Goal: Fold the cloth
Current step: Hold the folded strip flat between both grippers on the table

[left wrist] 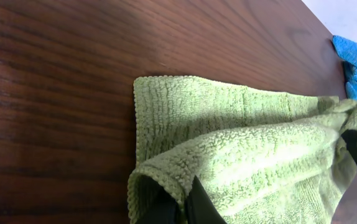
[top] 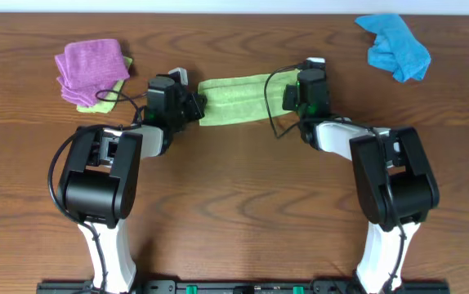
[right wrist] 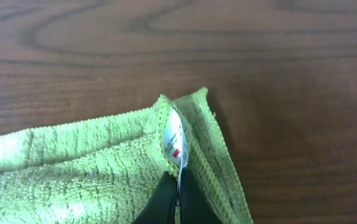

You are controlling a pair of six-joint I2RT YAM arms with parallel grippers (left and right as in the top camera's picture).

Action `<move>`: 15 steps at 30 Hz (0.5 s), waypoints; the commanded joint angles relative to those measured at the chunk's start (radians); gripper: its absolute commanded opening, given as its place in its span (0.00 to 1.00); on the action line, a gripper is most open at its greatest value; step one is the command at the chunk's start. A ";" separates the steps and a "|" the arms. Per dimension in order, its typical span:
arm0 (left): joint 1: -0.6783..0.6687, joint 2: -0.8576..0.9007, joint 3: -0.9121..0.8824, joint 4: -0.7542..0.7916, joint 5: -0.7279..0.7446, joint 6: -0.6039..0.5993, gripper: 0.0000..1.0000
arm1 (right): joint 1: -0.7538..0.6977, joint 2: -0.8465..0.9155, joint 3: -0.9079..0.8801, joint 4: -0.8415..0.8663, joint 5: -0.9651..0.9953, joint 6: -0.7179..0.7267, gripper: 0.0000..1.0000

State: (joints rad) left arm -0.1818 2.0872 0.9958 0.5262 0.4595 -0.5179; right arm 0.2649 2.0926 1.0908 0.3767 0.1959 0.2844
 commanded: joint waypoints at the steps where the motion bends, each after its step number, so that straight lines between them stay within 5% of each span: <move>1: -0.002 0.018 0.021 0.002 -0.022 0.034 0.06 | -0.019 0.025 0.008 0.014 0.022 -0.021 0.01; 9: -0.002 0.018 0.021 0.003 -0.020 0.035 0.06 | -0.034 0.025 0.009 0.039 0.034 -0.032 0.04; 10: -0.002 0.018 0.021 0.003 -0.017 0.035 0.07 | -0.034 0.025 0.009 0.043 0.034 -0.032 0.09; 13: -0.001 0.016 0.023 0.003 0.037 0.049 0.38 | -0.034 0.025 0.009 0.053 0.033 -0.032 0.44; 15: 0.000 0.012 0.023 0.002 0.069 0.051 0.45 | -0.031 0.023 0.009 0.058 0.033 -0.031 0.51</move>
State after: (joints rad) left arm -0.1852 2.0872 1.0000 0.5308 0.4870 -0.4877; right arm 0.2413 2.1017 1.0908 0.4290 0.2138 0.2569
